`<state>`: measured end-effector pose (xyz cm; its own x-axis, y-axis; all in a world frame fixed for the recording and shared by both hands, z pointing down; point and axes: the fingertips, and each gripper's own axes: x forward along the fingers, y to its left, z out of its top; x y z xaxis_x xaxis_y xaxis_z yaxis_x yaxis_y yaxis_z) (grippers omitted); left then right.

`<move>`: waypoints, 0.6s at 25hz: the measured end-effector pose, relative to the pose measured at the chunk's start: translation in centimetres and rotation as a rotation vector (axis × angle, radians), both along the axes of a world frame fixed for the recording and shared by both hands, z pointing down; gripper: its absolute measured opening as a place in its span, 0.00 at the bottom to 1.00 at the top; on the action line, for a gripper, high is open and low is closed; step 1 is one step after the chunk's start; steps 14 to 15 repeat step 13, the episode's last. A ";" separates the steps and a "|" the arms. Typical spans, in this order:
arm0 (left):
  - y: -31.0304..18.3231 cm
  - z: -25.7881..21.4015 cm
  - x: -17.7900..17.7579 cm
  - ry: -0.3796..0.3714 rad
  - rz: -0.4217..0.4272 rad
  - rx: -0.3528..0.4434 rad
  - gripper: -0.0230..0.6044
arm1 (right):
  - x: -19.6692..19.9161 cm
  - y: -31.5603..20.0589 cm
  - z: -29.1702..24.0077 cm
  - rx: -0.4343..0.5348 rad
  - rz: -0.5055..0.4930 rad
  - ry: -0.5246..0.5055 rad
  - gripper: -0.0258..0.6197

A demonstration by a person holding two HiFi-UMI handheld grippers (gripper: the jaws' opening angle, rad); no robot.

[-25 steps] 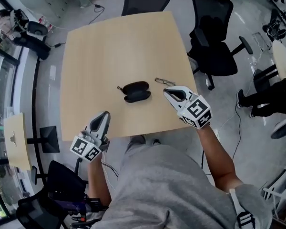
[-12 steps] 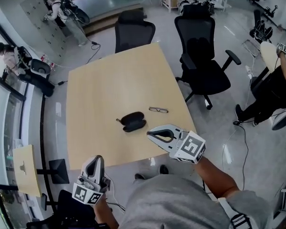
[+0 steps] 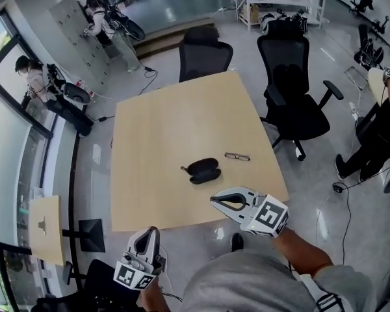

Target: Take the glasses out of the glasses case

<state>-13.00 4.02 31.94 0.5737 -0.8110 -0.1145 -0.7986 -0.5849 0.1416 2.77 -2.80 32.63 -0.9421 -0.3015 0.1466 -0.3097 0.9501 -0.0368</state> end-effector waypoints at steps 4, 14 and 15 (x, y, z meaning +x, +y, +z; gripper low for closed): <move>3.4 0.8 -2.3 0.020 -0.014 -0.002 0.05 | -2.0 3.0 0.4 -0.005 0.004 0.021 0.05; 14.9 2.2 -8.9 0.040 -0.029 -0.043 0.05 | -8.5 13.3 0.2 -0.029 0.008 0.043 0.05; 14.9 2.2 -8.9 0.040 -0.029 -0.043 0.05 | -8.5 13.3 0.2 -0.029 0.008 0.043 0.05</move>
